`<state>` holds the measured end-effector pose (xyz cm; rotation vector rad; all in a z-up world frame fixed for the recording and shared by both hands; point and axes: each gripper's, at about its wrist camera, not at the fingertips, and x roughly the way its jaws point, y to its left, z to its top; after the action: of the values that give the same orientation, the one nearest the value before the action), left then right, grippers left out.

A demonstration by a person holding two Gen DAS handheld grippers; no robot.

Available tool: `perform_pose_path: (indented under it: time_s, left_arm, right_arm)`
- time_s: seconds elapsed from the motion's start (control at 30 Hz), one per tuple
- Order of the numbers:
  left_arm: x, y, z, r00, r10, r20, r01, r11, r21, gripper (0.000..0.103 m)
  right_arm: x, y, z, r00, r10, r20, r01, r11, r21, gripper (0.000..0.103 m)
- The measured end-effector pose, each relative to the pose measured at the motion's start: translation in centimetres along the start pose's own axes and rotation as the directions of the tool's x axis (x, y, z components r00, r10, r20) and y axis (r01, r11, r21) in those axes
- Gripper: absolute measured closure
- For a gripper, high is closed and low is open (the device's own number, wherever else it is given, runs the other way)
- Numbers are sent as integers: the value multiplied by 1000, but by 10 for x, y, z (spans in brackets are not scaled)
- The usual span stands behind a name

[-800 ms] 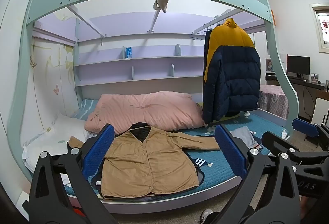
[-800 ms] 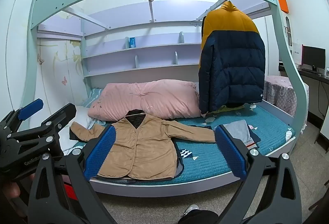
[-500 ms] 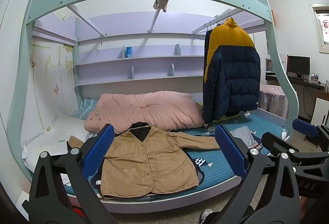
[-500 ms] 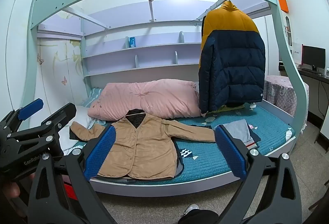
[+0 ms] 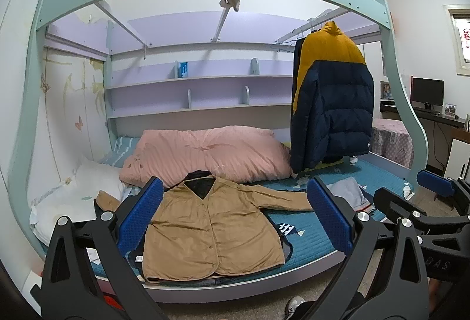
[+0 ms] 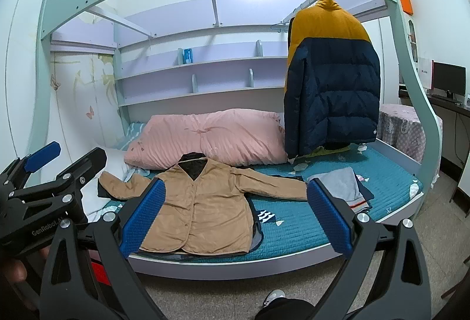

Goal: Fold large clothes
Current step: 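Move both grippers open toward the tan jacket on the bed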

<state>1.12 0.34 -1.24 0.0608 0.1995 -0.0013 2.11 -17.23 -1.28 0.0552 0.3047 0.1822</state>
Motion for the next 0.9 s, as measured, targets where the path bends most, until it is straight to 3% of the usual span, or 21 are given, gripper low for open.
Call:
perform_pose_path:
  time_s: [0.37, 0.9]
  left_arm:
    - [54, 16, -6, 1000, 1, -31, -1, 1000, -24, 5]
    - [197, 90, -19, 991, 28, -131, -38, 996, -76, 5]
  right_arm:
    - [50, 10, 5, 1000, -5, -28, 5, 1000, -17, 10]
    - [198, 49, 10, 995, 17, -101, -22, 999, -50, 9]
